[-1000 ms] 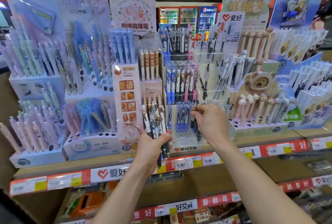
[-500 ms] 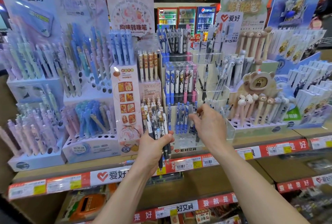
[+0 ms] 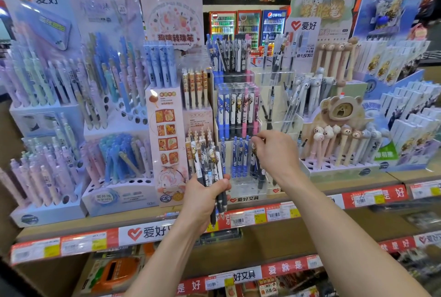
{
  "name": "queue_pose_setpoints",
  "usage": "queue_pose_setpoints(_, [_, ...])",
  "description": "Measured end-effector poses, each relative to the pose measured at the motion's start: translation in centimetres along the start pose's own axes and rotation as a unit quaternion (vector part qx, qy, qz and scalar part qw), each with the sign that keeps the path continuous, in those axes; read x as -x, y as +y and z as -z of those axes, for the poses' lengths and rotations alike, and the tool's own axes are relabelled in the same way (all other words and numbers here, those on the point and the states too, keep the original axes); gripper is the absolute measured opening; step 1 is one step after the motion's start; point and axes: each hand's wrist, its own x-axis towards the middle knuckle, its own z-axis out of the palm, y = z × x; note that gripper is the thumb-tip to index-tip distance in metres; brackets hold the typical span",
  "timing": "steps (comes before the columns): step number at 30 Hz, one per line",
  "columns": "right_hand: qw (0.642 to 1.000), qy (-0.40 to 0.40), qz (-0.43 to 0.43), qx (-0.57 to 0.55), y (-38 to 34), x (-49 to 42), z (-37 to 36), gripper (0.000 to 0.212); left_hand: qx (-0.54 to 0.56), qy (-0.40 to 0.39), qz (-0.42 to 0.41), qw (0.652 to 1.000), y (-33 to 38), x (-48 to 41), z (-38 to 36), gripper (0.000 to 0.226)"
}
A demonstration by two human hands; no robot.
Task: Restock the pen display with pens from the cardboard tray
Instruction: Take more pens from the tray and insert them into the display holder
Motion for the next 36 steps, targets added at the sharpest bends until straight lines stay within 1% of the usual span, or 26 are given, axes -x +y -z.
queue_pose_setpoints(5, [0.998,-0.063,-0.006,0.018,0.1,-0.6,0.3,0.027,0.001,-0.001,-0.001,1.0,0.0,0.1,-0.2,0.03])
queue_pose_setpoints(7, [0.997,-0.075,-0.012,0.019,0.1,-0.7,0.3,0.027,0.007,-0.002,0.0,1.0,0.1,0.3,-0.3,0.028])
queue_pose_setpoints(9, [0.997,-0.073,-0.018,0.001,0.1,-0.7,0.4,0.024,0.014,-0.005,0.005,1.0,0.2,0.3,-0.4,0.026])
queue_pose_setpoints(13, [0.997,-0.025,-0.026,-0.073,0.0,0.0,1.7,0.02,0.019,-0.016,0.01,1.0,0.4,0.3,-0.7,0.024])
queue_pose_setpoints(14, [0.995,-0.023,-0.026,-0.094,-0.2,0.5,2.2,0.019,0.02,-0.021,0.01,1.0,0.4,0.3,-0.7,0.024])
queue_pose_setpoints(15, [0.992,-0.039,-0.026,-0.116,-0.4,1.0,2.5,0.018,0.02,-0.026,0.009,0.999,0.4,0.3,-0.8,0.023])
queue_pose_setpoints(16, [0.987,-0.076,-0.029,-0.14,-0.6,1.6,2.7,0.019,0.02,-0.032,0.008,0.999,0.4,0.4,-1.0,0.021])
queue_pose_setpoints(17, [0.977,-0.13,-0.034,-0.166,-0.8,2.3,2.7,0.019,0.018,-0.038,0.006,0.999,0.4,0.4,-1.1,0.021])
queue_pose_setpoints(19, [0.943,-0.239,-0.051,-0.225,-1.1,3.8,2.3,0.019,0.011,-0.054,0.001,0.998,0.4,0.5,-1.4,0.025])
queue_pose_setpoints(20, [0.927,-0.27,-0.058,-0.255,-1.1,4.2,1.9,0.019,0.007,-0.062,0.0,0.998,0.4,0.5,-1.6,0.026])
queue_pose_setpoints(21, [0.916,-0.283,-0.063,-0.276,-1.0,4.5,1.7,0.019,0.004,-0.069,0.001,0.998,0.4,0.6,-1.7,0.027])
queue_pose_setpoints(26, [0.898,-0.278,-0.096,-0.328,-0.5,3.9,1.8,0.014,0.018,-0.075,0.008,0.997,0.4,0.5,-2.0,0.026])
queue_pose_setpoints(28, [0.898,-0.254,-0.104,-0.345,-0.2,2.8,2.6,0.015,0.023,-0.057,0.014,0.998,0.2,0.3,-1.8,0.025])
queue_pose_setpoints(30, [0.902,-0.22,-0.109,-0.356,0.1,1.6,3.5,0.016,0.019,-0.034,0.02,0.999,0.0,0.2,-1.4,0.03])
queue_pose_setpoints(32, [0.919,-0.185,-0.104,-0.332,0.4,0.6,4.0,0.014,0.021,-0.028,0.025,0.999,-0.1,0.2,-1.2,0.034])
queue_pose_setpoints(34, [0.948,-0.149,-0.093,-0.265,0.7,0.1,3.8,0.014,0.023,-0.024,0.027,0.999,0.0,0.3,-1.2,0.033])
queue_pose_setpoints(36, [0.967,-0.124,-0.085,-0.207,0.9,-0.1,3.4,0.014,0.024,-0.017,0.027,0.999,0.1,0.4,-1.3,0.03])
